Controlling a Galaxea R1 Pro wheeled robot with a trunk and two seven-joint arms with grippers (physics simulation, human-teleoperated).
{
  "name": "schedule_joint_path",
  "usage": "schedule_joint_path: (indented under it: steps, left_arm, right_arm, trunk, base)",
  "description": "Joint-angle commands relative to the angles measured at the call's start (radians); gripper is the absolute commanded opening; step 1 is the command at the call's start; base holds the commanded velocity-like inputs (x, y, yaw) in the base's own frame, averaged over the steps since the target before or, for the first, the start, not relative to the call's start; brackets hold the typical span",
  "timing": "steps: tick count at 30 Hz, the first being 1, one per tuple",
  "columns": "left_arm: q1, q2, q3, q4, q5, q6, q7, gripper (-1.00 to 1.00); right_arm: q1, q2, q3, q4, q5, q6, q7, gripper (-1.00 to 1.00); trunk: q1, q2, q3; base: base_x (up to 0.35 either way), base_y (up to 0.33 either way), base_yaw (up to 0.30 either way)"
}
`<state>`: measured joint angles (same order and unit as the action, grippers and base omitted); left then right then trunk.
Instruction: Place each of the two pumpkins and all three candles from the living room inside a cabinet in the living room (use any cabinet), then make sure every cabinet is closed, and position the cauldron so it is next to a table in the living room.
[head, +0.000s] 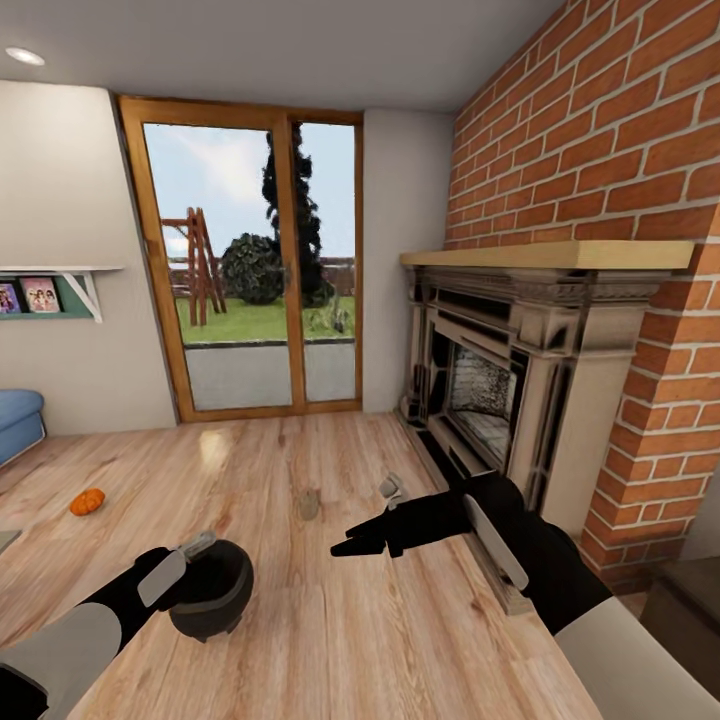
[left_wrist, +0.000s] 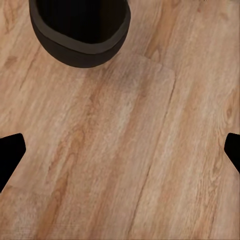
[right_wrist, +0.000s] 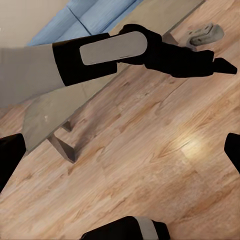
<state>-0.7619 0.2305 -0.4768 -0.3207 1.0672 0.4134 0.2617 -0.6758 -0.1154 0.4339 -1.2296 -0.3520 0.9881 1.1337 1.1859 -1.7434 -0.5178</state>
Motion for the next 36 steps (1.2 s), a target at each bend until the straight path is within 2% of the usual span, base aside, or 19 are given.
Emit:
schedule_joint_path:
  steps: [1,8,14,16,18,19,22,29,36]
  left_arm:
    - [0.0,0.0,-0.007,-0.003,0.01,0.002,0.008,1.0]
    - [0.0,-0.015,-0.007,-0.004,0.01,0.002,0.007,1.0]
    - [0.0,-0.028,-0.008,-0.013,0.011,0.002,0.006,1.0]
    - [0.0,-0.029,-0.007,-0.037,0.012,0.003,0.007,1.0]
    - [0.0,-0.029,-0.006,-0.066,0.012,0.003,0.008,1.0]
    - [0.0,-0.029,-0.005,-0.084,0.013,0.004,0.008,1.0]
    - [0.0,-0.028,-0.004,-0.102,0.013,0.003,0.01,1.0]
    - [0.0,-0.029,-0.006,-0.111,0.013,0.003,0.012,1.0]
    - [0.0,-0.029,-0.005,-0.112,0.013,0.004,0.013,1.0]
  right_arm:
    - [-0.001,0.0,0.001,0.0,-0.003,0.007,0.001,1.0]
    - [-0.001,0.004,0.004,0.0,0.001,0.029,-0.002,1.0]
    - [-0.001,0.006,0.001,0.009,0.001,0.01,-0.002,1.0]
    - [-0.001,0.005,-0.012,0.016,0.001,0.005,-0.002,1.0]
    - [-0.001,0.005,-0.046,0.033,-0.001,0.002,-0.001,1.0]
    - [-0.001,0.006,-0.078,0.051,0.0,0.001,-0.001,1.0]
    - [-0.001,0.007,-0.109,0.071,0.003,-0.013,-0.002,1.0]
    - [-0.001,0.006,-0.121,0.08,0.001,-0.055,-0.002,1.0]
    - [-0.001,0.008,-0.122,0.08,0.001,-0.084,-0.003,1.0]
  trunk:
    - [0.0,-0.001,-0.001]
    - [0.0,-0.001,-0.001]
    - [0.0,-0.001,-0.001]
    - [0.0,-0.001,-0.001]
    - [0.0,-0.001,0.0]
    - [0.0,-0.001,0.0]
    - [0.0,-0.001,0.003]
    - [0.0,-0.001,0.008]
    - [0.0,-0.001,0.008]
  base:
    - [0.085,0.0,0.0]
    - [0.168,-0.025,0.0]
    - [0.036,0.009,0.0]
    - [0.135,0.133,0.0]
    - [0.15,0.099,0.0]
    - [0.072,0.04,0.036]
    - [0.062,0.017,0.142]
    - [0.012,0.0,0.227]
    - [0.0,-0.124,0.032]
